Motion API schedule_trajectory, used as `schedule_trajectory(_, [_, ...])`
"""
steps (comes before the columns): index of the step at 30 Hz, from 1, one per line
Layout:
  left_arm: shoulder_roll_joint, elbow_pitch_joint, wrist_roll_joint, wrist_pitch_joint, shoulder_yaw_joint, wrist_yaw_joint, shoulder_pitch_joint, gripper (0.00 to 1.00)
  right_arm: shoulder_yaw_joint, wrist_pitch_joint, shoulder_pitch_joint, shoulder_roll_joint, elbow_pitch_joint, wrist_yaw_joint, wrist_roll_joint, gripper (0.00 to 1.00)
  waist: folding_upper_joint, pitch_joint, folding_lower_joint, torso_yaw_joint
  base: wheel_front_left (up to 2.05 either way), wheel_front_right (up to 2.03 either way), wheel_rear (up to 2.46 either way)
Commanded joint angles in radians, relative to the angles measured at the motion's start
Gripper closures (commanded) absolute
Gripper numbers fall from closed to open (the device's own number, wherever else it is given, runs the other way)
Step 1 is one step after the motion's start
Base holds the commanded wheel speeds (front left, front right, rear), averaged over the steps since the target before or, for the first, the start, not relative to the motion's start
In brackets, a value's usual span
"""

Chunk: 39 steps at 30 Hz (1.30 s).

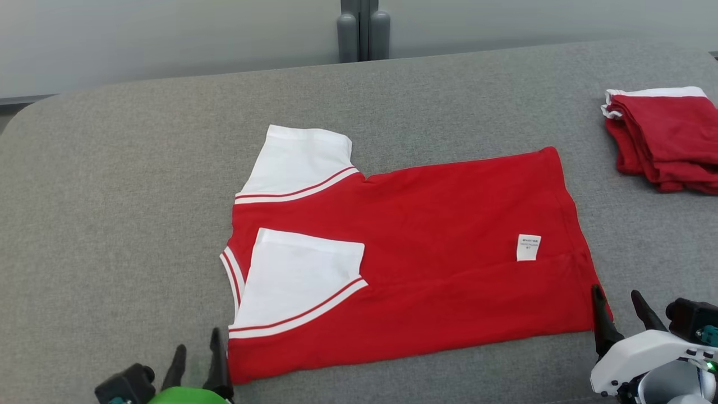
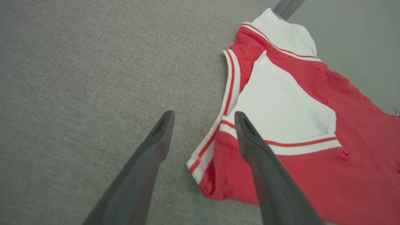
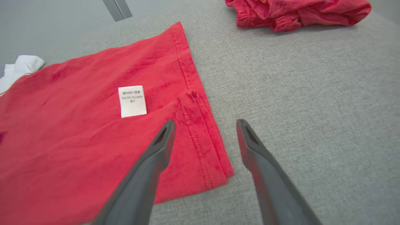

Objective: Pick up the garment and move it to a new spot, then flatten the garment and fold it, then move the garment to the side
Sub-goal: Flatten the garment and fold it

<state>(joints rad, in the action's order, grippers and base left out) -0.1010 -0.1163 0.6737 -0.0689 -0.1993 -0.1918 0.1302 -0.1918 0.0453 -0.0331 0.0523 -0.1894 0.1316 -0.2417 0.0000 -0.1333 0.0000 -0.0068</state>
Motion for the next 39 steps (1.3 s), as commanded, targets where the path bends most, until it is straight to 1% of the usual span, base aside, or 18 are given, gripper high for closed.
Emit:
schedule_trajectory(1, [-0.029, 0.013, -0.021, -0.004, 0.005, -0.004, -0.020, 0.00, -0.009, -0.009, -0.013, 0.001, 0.013, -0.002, 0.014, 0.00, 0.0000, 0.005, 0.0000, -0.008, 0.00, 0.00, 0.00])
schedule_trajectory(2, [-0.043, 0.020, -0.033, 0.000, 0.005, -0.004, -0.034, 0.00, -0.013, -0.013, -0.012, 0.001, 0.023, -0.002, 0.021, 0.00, 0.0000, 0.007, 0.0000, -0.012, 0.00, 0.00, 0.00])
schedule_trajectory(4, [-0.089, 0.037, -0.068, 0.018, -0.007, 0.004, -0.076, 0.00, -0.024, -0.018, -0.002, 0.000, 0.047, -0.002, 0.036, 0.00, 0.0000, 0.008, 0.0000, -0.019, 0.00, 0.00, 0.00])
schedule_trajectory(8, [-0.173, 0.057, -0.134, 0.089, -0.037, 0.030, -0.219, 0.00, -0.015, -0.004, 0.047, -0.001, 0.098, -0.002, 0.055, 0.00, 0.0000, -0.006, 0.0000, -0.040, 0.00, 0.00, 0.00])
schedule_trajectory(10, [-0.212, 0.050, -0.164, 0.145, -0.061, 0.060, -0.322, 0.00, 0.002, 0.007, 0.078, -0.001, 0.115, -0.002, 0.064, 0.00, 0.0000, -0.023, 0.0000, -0.052, 0.00, 0.00, 0.00])
schedule_trajectory(13, [-0.261, 0.022, -0.196, 0.225, -0.096, 0.121, -0.509, 0.00, 0.038, 0.019, 0.146, -0.001, 0.128, -0.002, 0.072, 0.00, 0.0000, -0.069, 0.0000, -0.079, 0.00, 0.00, 0.00])
schedule_trajectory(14, [-0.272, 0.010, -0.205, 0.253, -0.109, 0.139, -0.559, 0.00, 0.051, 0.022, 0.167, -0.001, 0.129, -0.002, 0.070, 0.00, 0.0000, -0.086, 0.0000, -0.089, 0.00, 0.00, 0.00])
schedule_trajectory(15, [-0.284, -0.007, -0.211, 0.285, -0.126, 0.170, -0.625, 0.00, 0.070, 0.022, 0.196, -0.001, 0.128, -0.002, 0.069, 0.00, 0.0000, -0.108, 0.0000, -0.102, 0.00, 0.00, 0.00])
schedule_trajectory(16, [-0.287, -0.024, -0.212, 0.316, -0.132, 0.182, -0.678, 0.00, 0.084, 0.021, 0.220, 0.002, 0.123, -0.002, 0.066, 0.00, 0.0000, -0.127, 0.0000, -0.112, 0.00, 0.00, 0.00])
schedule_trajectory(18, [-0.301, -0.075, -0.214, 0.387, -0.152, 0.220, -0.783, 0.00, 0.119, 0.016, 0.271, 0.008, 0.109, -0.002, 0.064, 0.00, 0.0000, -0.167, 0.0000, -0.137, 0.00, 0.00, 0.00])
schedule_trajectory(21, [-0.327, -0.165, -0.220, 0.484, -0.171, 0.255, -0.922, 0.00, 0.174, 0.006, 0.343, 0.011, 0.091, -0.002, 0.058, 0.00, 0.0000, -0.229, 0.0000, -0.176, 0.00, 0.00, 0.00])
schedule_trajectory(25, [-0.362, -0.272, -0.214, 0.589, -0.184, 0.281, -1.040, 0.00, 0.233, -0.015, 0.423, 0.018, 0.060, -0.002, 0.048, 0.00, 0.0000, -0.302, 0.0000, -0.227, 0.00, 0.00, 0.00])
schedule_trajectory(29, [-0.404, -0.344, -0.182, 0.665, -0.186, 0.299, -1.085, 0.00, 0.270, -0.051, 0.491, 0.034, 0.019, -0.002, 0.035, 0.00, 0.0000, -0.363, 0.0000, -0.274, 0.00, 0.00, 0.00])
schedule_trajectory(35, [-0.433, -0.353, -0.145, 0.681, -0.171, 0.304, -1.046, 0.00, 0.275, -0.080, 0.520, 0.047, -0.013, -0.002, 0.030, 0.00, 0.0000, -0.394, 0.0000, -0.289, 0.00, 0.00, 0.00])
schedule_trajectory(39, [-0.446, -0.347, -0.142, 0.692, -0.168, 0.288, -1.028, 0.00, 0.276, -0.087, 0.534, 0.052, -0.026, -0.002, 0.026, 0.00, 0.0000, -0.404, 0.0000, -0.290, 0.00, 0.00, 0.00])
